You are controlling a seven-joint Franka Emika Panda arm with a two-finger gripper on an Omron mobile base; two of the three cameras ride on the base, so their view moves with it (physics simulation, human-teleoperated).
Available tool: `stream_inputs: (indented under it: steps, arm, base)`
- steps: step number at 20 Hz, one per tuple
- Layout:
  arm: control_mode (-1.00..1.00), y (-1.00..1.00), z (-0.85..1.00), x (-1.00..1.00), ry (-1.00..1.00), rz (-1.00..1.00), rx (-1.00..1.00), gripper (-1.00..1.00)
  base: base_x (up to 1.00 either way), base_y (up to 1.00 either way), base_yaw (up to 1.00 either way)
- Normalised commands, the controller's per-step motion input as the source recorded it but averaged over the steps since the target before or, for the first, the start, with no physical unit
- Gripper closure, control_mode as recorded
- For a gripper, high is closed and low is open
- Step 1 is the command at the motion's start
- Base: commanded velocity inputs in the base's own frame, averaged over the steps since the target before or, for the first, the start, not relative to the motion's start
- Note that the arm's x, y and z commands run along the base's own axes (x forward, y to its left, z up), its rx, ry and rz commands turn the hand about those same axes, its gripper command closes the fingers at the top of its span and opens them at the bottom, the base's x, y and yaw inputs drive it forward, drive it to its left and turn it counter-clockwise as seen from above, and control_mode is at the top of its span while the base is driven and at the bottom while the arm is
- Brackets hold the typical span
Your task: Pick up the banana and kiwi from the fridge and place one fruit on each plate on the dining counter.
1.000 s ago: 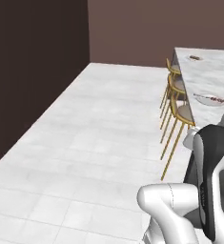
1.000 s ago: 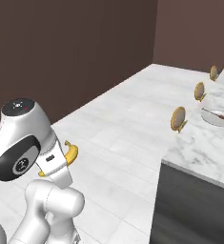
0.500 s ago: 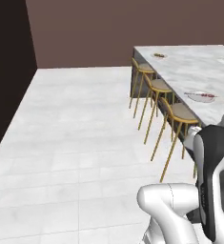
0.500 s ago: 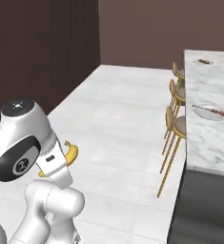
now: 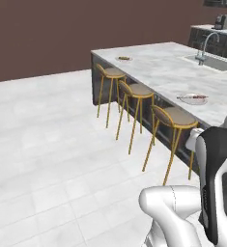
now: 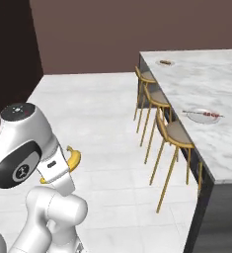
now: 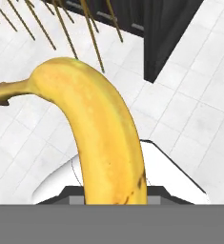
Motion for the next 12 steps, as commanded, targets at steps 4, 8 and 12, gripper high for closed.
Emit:
stream_inputs:
  steps: [4, 8, 12]
  arm:
    - [1.0, 0.0, 0.0, 0.0, 0.0, 0.0, 0.0, 1.0]
    - [1.0, 0.0, 0.0, 0.0, 0.0, 0.0, 0.0, 1.0]
    - [1.0, 0.0, 0.0, 0.0, 0.0, 0.0, 0.0, 1.0]
  base:
    - [0.97, 0.61, -0.58]
    - [0.99, 0.59, -0.59]
    - [0.93, 0.59, -0.63]
